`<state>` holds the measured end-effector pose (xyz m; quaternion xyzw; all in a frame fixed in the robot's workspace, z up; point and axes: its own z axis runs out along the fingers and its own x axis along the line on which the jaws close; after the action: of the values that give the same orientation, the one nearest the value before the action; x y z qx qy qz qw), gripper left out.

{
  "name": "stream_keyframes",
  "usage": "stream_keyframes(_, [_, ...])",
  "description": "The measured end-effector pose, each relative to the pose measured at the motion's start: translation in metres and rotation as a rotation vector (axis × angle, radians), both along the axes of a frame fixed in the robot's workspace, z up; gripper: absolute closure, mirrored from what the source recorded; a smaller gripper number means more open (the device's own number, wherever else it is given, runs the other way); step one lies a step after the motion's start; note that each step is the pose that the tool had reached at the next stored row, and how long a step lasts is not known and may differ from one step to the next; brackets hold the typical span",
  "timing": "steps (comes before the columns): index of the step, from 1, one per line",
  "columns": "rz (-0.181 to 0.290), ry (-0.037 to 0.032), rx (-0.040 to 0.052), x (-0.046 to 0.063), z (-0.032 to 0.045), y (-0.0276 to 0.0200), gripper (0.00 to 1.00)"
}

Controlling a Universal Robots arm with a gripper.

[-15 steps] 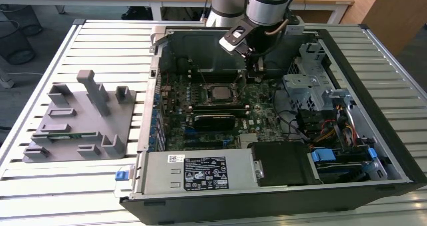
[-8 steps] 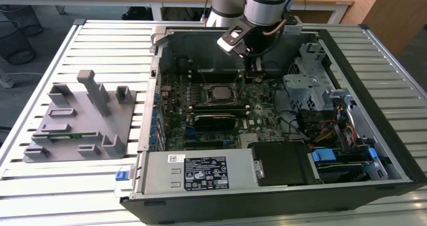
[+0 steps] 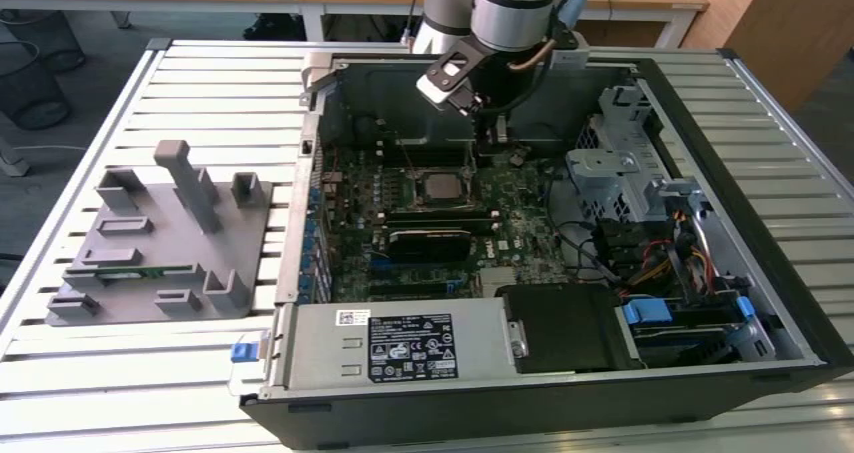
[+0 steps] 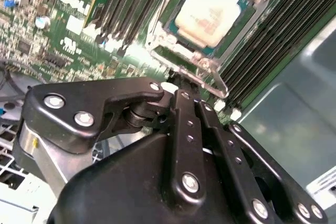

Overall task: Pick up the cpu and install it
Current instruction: 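Close the cpu cover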

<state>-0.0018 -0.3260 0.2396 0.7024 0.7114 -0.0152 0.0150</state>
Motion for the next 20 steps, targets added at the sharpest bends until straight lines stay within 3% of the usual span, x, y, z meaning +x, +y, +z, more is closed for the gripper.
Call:
stream_keyframes(12, [0.0,0.0,0.0,-0.03,-0.0026,-0.0001,0.89])
stream_keyframes(20, [0.0,0.0007,0.0,-0.038,-0.0096,-0.002,0.89])
